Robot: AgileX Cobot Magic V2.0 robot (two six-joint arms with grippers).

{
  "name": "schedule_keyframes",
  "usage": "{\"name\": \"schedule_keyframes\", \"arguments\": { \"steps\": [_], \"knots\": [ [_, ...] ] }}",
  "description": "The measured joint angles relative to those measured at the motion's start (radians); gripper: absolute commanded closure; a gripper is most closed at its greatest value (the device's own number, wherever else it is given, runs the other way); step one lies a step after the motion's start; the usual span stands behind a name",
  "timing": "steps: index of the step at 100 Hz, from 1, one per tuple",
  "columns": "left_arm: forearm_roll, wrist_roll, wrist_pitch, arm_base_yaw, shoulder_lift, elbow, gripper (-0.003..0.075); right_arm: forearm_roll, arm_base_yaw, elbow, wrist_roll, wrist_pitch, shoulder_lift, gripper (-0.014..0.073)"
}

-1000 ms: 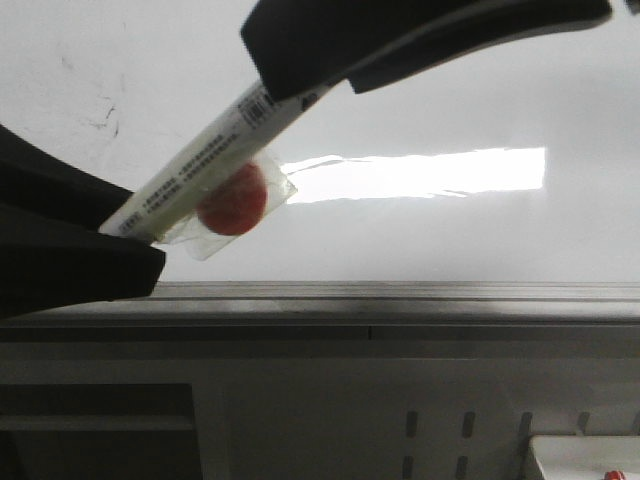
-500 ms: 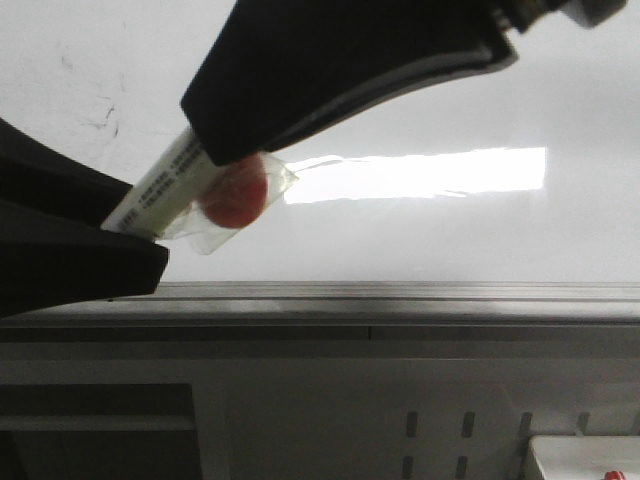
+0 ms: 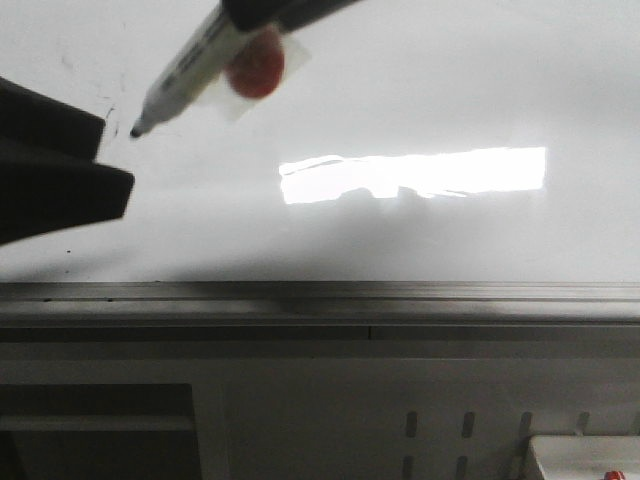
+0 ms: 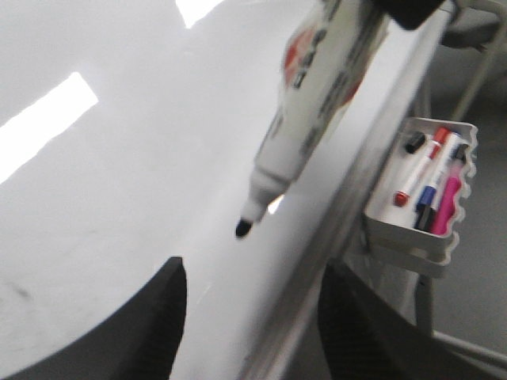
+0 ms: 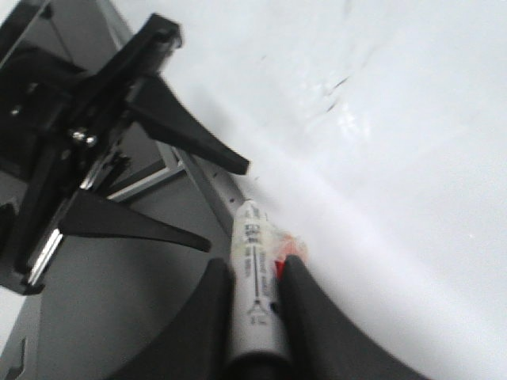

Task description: Write number 4 on whiteboard

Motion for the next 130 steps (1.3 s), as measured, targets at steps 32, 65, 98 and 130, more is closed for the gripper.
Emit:
{"name": "schedule_keyframes", "arguments": {
  "steps": [32,65,98,130],
  "knots": [
    [-0.212,-0.007,0.112,0.046,-0.106,0.000,0.0352,-0.059,-0.154,-0.214,0.000,0.073,0.118,0.0664],
    [-0.218,-0.007,0.121,0.046,-0.106,0.002,0.0352,-0.072,-0.187,-0.248,0.000,0.112,0.233,0.0664],
    [-0.218,-0.007,0.122,0.046,-0.106,0.002,0.0352,-0.019,-0.160,-0.149,0.000,0.091,0.222,0.0654],
    [-0.218,-0.007,0.124,0.046,-0.106,0.002,0.0352,-0.019,-0.314,-0.052,0.006,0.174,0.065,0.0659]
  ]
}}
